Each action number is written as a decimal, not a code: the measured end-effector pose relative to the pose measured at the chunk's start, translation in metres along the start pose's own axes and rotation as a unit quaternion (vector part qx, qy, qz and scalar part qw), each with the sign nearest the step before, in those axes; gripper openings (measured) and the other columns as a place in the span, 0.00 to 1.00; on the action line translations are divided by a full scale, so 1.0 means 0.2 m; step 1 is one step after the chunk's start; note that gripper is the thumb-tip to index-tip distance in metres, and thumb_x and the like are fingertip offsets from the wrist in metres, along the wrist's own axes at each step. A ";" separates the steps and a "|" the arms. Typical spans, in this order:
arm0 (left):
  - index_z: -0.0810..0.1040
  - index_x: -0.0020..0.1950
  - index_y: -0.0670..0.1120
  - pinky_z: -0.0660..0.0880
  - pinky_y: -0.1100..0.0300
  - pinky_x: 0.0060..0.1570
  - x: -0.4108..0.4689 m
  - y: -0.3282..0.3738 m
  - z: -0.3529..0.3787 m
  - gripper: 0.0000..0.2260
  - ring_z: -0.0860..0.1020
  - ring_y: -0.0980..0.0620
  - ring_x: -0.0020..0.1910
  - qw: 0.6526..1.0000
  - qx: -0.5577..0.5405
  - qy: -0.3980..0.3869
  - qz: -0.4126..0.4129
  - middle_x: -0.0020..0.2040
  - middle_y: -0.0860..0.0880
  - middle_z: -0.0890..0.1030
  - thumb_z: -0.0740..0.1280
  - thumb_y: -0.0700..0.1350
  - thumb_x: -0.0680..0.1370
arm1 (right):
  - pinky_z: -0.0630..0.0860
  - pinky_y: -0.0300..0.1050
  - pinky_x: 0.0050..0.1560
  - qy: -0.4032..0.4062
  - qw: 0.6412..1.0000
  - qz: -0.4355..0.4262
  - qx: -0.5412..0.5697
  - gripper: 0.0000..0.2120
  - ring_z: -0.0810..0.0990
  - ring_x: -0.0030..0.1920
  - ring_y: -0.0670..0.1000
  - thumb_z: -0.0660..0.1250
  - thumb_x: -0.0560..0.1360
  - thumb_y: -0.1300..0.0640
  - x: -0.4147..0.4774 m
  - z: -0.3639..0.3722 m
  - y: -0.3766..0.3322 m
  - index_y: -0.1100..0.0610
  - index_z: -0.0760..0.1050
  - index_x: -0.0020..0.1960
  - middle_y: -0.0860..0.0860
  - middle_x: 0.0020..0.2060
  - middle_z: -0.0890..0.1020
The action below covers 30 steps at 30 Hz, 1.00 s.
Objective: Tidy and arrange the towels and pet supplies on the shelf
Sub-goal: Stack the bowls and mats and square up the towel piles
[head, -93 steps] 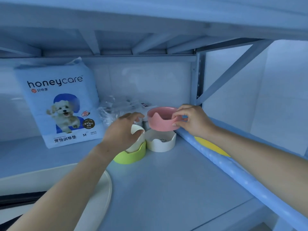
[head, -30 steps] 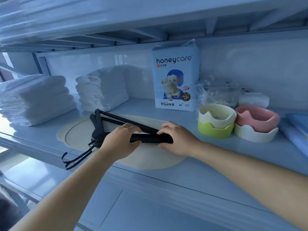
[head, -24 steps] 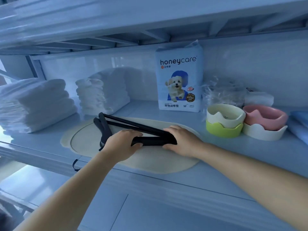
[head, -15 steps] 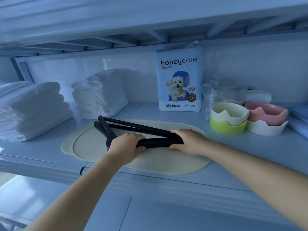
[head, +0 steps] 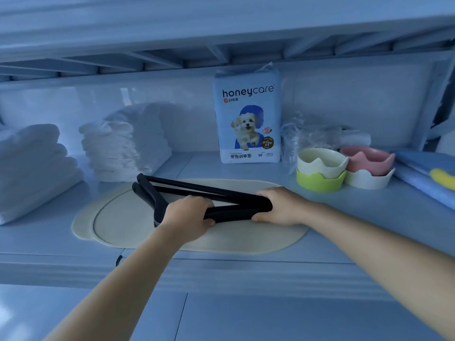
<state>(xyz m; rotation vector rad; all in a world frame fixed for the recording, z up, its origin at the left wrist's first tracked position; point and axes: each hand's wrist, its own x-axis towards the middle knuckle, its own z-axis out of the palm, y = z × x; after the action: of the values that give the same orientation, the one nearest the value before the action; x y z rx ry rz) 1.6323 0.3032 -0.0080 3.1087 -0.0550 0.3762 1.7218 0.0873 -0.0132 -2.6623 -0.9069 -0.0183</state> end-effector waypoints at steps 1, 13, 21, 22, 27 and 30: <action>0.76 0.50 0.55 0.67 0.60 0.35 0.00 0.00 0.00 0.05 0.73 0.52 0.42 1.000 0.001 -0.002 0.003 0.39 0.56 0.75 0.64 0.52 0.76 | 0.75 0.47 0.48 0.007 1.000 -0.003 -0.006 0.16 0.77 0.47 0.50 0.72 0.68 0.45 -0.01 0.00 0.00 0.53 0.75 0.49 0.49 0.45 0.79; 0.74 0.52 0.53 0.66 0.59 0.34 -0.03 0.08 -0.02 0.06 0.74 0.50 0.42 0.999 -0.005 0.032 0.021 0.43 0.54 0.78 0.63 0.51 0.76 | 0.75 0.47 0.42 0.063 0.997 0.004 -0.032 0.11 0.77 0.43 0.52 0.72 0.67 0.51 -0.11 -0.04 0.03 0.52 0.74 0.46 0.49 0.40 0.79; 0.74 0.51 0.54 0.65 0.60 0.35 0.01 0.43 -0.15 0.04 0.76 0.53 0.42 0.990 -0.001 0.099 0.099 0.45 0.57 0.77 0.62 0.50 0.78 | 0.75 0.49 0.44 0.153 0.988 0.015 0.003 0.13 0.77 0.44 0.53 0.72 0.69 0.53 -0.46 -0.21 0.24 0.53 0.75 0.51 0.49 0.43 0.81; 0.74 0.51 0.55 0.64 0.60 0.36 0.02 0.49 -0.17 0.04 0.76 0.53 0.43 0.988 0.002 0.109 0.112 0.45 0.57 0.77 0.62 0.50 0.78 | 0.76 0.49 0.44 0.167 0.986 0.021 0.008 0.15 0.78 0.45 0.52 0.72 0.68 0.53 -0.51 -0.24 0.28 0.52 0.76 0.54 0.48 0.44 0.82; 0.73 0.53 0.55 0.63 0.61 0.40 0.10 0.84 -0.23 0.05 0.76 0.54 0.46 0.973 -0.005 0.152 0.172 0.47 0.57 0.77 0.62 0.50 0.78 | 0.76 0.50 0.45 0.213 0.976 0.039 0.014 0.17 0.78 0.46 0.51 0.72 0.68 0.54 -0.79 -0.38 0.51 0.48 0.74 0.56 0.45 0.44 0.80; 0.74 0.53 0.54 0.63 0.61 0.41 0.14 1.05 -0.23 0.05 0.76 0.54 0.47 0.968 -0.012 0.163 0.191 0.48 0.57 0.77 0.62 0.50 0.78 | 0.74 0.50 0.45 0.229 0.972 0.051 0.009 0.17 0.77 0.45 0.50 0.72 0.69 0.55 -0.94 -0.46 0.64 0.50 0.74 0.57 0.45 0.43 0.80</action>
<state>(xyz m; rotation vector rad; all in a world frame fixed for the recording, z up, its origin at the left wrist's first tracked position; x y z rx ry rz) 1.6417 0.0928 0.0453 2.9522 -0.6519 0.8788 1.6566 -0.1486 0.0138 -2.5184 -0.6134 -0.5723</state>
